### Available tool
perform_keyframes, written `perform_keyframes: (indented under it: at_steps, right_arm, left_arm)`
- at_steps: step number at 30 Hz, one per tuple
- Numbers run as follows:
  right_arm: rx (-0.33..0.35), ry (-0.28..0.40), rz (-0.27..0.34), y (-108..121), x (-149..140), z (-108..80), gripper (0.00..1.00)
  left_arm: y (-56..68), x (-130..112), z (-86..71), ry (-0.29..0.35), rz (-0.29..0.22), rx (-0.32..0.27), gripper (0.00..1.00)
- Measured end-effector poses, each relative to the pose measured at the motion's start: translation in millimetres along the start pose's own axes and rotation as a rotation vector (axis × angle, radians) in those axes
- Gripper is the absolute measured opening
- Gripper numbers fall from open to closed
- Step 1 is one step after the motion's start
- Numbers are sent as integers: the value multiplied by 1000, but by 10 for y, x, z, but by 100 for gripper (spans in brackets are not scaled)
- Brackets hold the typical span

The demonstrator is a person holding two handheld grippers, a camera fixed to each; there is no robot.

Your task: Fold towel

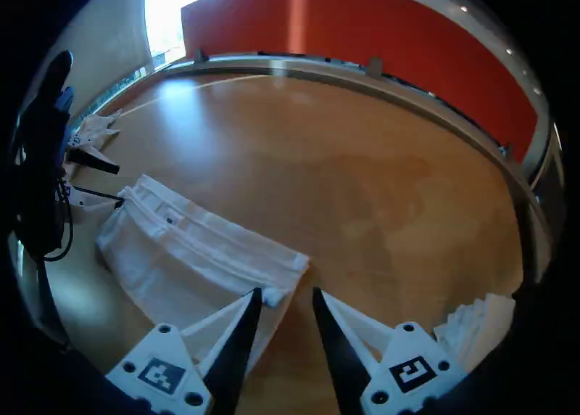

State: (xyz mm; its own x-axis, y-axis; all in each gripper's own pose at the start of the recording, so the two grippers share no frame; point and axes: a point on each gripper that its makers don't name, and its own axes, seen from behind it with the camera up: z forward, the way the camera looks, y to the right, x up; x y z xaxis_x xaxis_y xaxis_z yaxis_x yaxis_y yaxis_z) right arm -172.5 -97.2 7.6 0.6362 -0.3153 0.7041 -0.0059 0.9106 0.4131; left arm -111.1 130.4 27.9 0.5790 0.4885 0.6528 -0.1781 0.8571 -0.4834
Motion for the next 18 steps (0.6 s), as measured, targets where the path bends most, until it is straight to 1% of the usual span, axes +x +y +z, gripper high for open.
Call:
perform_keyframes:
  at_steps: [1, 3, 7, 13, 18]
  right_arm:
    - [-2, 4, -2, 5, 12, -1, 65]
    - [-7, 9, -5, 15, 32, -3, 66]
    - [-26, 14, -4, 60, 50, 5, 66]
    - [-43, 21, 7, 104, 87, 27, 70]
    - [-54, 29, 6, 135, 124, 20, 76]
  left_arm:
    - [-18, 10, -1, 1, -3, 5, 90]
    - [-43, 28, -4, 3, -10, 12, 90]
    - [-33, 63, -26, 4, -33, 2, 90]
    - [-46, 90, -41, -1, -71, -4, 90]
    - [-88, 127, -54, 0, -110, -3, 90]
